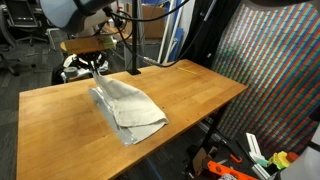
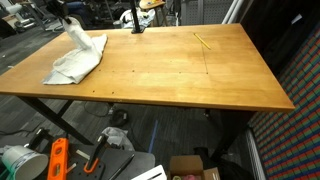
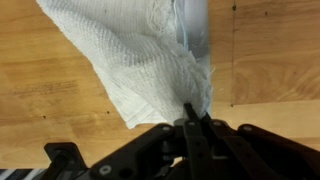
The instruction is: Fold the cloth in half
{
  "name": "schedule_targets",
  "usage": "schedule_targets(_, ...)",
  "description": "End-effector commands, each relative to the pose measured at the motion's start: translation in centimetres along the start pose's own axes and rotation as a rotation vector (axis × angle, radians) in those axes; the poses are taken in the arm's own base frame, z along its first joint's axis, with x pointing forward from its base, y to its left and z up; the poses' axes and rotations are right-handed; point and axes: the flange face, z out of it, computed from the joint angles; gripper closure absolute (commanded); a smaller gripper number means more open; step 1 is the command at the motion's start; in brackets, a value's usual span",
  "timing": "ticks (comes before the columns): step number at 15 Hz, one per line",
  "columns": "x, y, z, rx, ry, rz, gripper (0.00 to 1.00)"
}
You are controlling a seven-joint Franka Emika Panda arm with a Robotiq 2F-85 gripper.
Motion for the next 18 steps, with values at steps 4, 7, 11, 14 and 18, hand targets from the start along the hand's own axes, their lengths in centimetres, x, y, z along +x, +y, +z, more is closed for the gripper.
schedule_targets(4,-0.3,-4.5,4.2,-0.102,0.024,-0.031,0.95)
schedule_targets(7,0.1,-4.9,6.5,-0.11,0.001,-0.014,0.69)
schedule_targets(11,0.0,-4.0,6.4,-0.095,-0.031,-0.044,0.55)
schedule_targets(14,-0.9,-2.4,4.3,-0.07,-0.036,-0.073,0.32)
schedule_targets(18,-3.7,-0.5,1.7,0.004,-0.088,-0.177,0.01)
